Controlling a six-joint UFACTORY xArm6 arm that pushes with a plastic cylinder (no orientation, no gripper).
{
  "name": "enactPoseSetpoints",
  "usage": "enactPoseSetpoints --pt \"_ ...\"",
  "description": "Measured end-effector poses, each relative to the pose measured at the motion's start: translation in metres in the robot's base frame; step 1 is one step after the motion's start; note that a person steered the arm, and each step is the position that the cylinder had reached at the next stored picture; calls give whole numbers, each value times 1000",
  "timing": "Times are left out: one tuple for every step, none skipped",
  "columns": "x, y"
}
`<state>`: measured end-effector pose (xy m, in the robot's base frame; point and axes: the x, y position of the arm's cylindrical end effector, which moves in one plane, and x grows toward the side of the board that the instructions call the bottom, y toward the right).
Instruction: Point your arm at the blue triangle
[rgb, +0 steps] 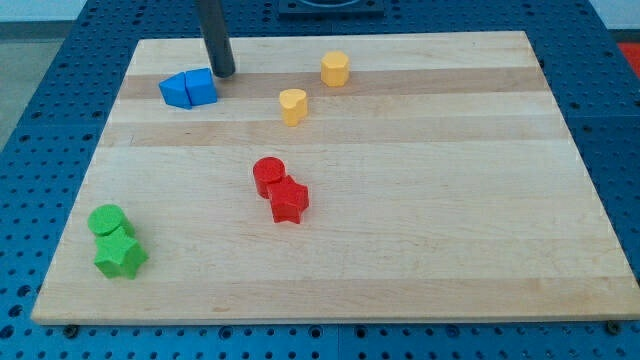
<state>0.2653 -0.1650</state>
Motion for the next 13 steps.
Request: enactPoseSetpoints --pt "0 -26" --pt "1 -58" --pt "9 -87" --pt "13 -93" --pt "26 -93" --pt "44 -93" --pt "64 -93" --pt "72 -93" --pt "49 -104" --pt "26 -105" --pt "26 -91" --pt "26 -86" --pt "29 -84"
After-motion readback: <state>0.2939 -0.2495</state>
